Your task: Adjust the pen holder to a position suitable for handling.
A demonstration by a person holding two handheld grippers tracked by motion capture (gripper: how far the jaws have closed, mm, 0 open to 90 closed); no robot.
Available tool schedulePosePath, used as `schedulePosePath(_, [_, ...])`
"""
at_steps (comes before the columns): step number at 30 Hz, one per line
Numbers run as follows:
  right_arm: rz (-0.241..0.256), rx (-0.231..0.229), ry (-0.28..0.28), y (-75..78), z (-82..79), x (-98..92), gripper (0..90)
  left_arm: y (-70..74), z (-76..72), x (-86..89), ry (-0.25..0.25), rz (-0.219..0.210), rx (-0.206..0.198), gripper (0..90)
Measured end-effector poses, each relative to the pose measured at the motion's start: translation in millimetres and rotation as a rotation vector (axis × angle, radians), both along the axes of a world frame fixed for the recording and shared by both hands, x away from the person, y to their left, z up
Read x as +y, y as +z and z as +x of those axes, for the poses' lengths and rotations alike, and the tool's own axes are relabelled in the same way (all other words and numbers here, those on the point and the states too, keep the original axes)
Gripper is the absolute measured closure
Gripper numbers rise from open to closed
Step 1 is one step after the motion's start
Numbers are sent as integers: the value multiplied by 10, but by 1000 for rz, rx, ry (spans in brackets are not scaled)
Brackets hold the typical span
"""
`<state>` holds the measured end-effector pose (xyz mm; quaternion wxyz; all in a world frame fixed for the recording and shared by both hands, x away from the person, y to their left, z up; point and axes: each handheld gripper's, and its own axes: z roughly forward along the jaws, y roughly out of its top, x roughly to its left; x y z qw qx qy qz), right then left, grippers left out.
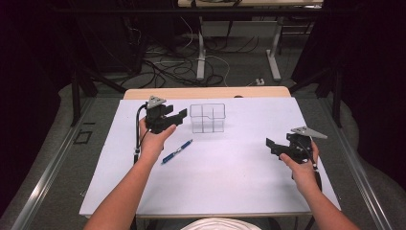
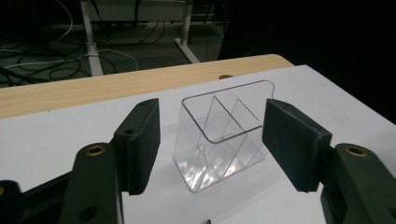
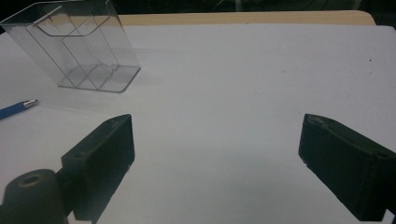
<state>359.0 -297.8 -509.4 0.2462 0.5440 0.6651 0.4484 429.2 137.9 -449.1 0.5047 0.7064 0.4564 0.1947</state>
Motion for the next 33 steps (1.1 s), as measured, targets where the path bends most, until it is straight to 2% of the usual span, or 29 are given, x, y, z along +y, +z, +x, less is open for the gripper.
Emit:
schedulePosePath(4, [11, -1, -15, 10, -11, -4, 102, 4, -62, 44, -11, -2, -27, 312])
schedulePosePath(5, [2, -13, -19, 9, -10, -6, 101, 4, -72, 54, -8, -8, -37, 282])
schedulePosePath(7, [1, -10, -17, 16, -16, -10, 101, 9, -104, 86, 3, 0, -58, 274])
schedulePosePath(8, [9, -6, -19, 23, -25, -5, 101, 3, -119, 100, 7, -10, -61, 265])
schedulePosePath(10, [-1, -12, -14, 29, -30, -15, 101, -1, -135, 125, -2, -3, -37, 225])
schedulePosePath(12, [0, -14, -13, 29, -29, -15, 101, -5, -144, 138, -8, 19, -33, 217])
schedulePosePath(13, [-3, -14, -14, 30, -29, -14, 101, -9, -146, 140, -9, 21, -32, 168])
schedulePosePath(17, [-3, -15, -23, 23, -29, -8, 101, -15, -165, 168, -30, 27, -15, 150])
schedulePosePath(21, [-7, -18, -18, 28, -39, -6, 101, -15, -157, 208, -41, 65, -2, 92])
schedulePosePath(23, [-16, 7, -12, 46, -53, -11, 101, -18, -154, 220, -37, 91, -3, 80])
schedulePosePath(26, [-5, -17, -22, 26, -37, 4, 102, -32, -139, 222, -55, 92, 14, 41])
schedulePosePath(33, [-7, -11, -17, 34, -42, 1, 101, -91, -112, 136, -84, 173, 21, 2])
